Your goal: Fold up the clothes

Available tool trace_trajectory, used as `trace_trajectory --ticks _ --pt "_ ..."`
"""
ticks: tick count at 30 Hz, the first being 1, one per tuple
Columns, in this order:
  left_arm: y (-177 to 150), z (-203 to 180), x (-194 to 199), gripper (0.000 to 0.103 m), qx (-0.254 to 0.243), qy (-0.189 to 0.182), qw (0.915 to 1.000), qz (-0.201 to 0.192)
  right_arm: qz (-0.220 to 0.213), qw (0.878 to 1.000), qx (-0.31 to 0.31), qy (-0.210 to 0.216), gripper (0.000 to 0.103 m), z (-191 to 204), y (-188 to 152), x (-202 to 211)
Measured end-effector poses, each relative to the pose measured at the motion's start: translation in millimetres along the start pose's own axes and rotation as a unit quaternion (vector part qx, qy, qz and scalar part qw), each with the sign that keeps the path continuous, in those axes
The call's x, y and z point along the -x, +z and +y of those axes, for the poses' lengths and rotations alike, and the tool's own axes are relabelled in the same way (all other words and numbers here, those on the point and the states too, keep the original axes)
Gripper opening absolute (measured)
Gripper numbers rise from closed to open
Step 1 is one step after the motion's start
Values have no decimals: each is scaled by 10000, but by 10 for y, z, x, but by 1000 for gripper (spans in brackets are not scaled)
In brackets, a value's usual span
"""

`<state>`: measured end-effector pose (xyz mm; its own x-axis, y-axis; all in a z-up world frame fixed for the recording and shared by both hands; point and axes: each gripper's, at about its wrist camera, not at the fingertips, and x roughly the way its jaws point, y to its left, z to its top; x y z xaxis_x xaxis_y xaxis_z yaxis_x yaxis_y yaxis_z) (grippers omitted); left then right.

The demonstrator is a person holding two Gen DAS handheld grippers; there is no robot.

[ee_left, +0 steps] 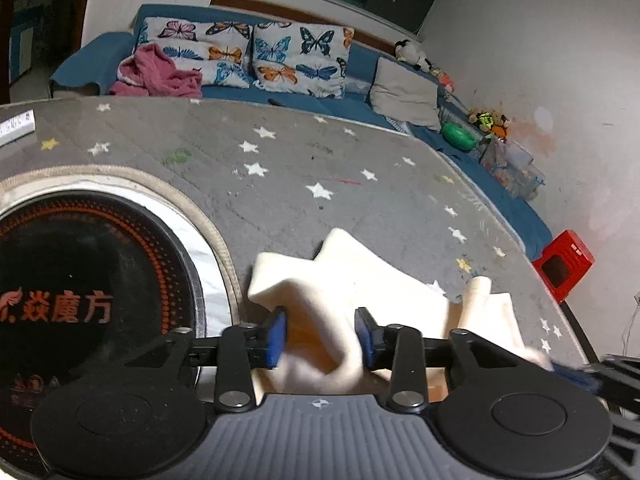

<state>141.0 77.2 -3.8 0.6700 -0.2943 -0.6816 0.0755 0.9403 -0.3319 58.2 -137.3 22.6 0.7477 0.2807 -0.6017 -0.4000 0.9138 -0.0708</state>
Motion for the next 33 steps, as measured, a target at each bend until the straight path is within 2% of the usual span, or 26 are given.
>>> trace_trajectory --ticks 1,3,5,12,17,20,26,29,30,31,33 --pt "-9 1 -26 25 7 34 10000 19 -28 9999 -47 -99 5 -36 -19 38" --pt "-28 13 -40 10 23 114 9999 -7 -51 9994 -236 -247 5 -147 -68 122" --pt "-47 24 -17 7 39 191 9998 -77 -43 9985 -413 -371 4 -266 -128 202" --pt "-108 90 590 6 -48 476 9955 -824 -35 9938 -826 -739 5 -577 -368 470" --pt "-253 318 1205 6 173 789 9879 -1323 -149 9882 -1196 -943 5 -774 -507 682" --pt "-430 490 1554 6 357 1007 9833 -1470 -147 9835 -1463 -1053 5 -893 -622 775" --pt "-1012 701 2081 6 667 1333 9777 -1478 -70 9721 -2039 -1158 5 -1113 -875 880" --pt "-1293 772 2202 6 778 1508 9772 -1277 87 9651 -2409 -1023 7 -1232 -1040 854" --pt "-1366 807 2220 6 839 1538 9774 -1182 148 9630 -2504 -990 10 -1262 -1093 845" --pt "-1435 847 2231 10 906 1551 9779 -1073 197 9607 -2594 -972 18 -1286 -1146 842" --pt "-1525 899 2248 13 956 1628 9778 -912 238 9578 -2699 -959 24 -1331 -1226 873"
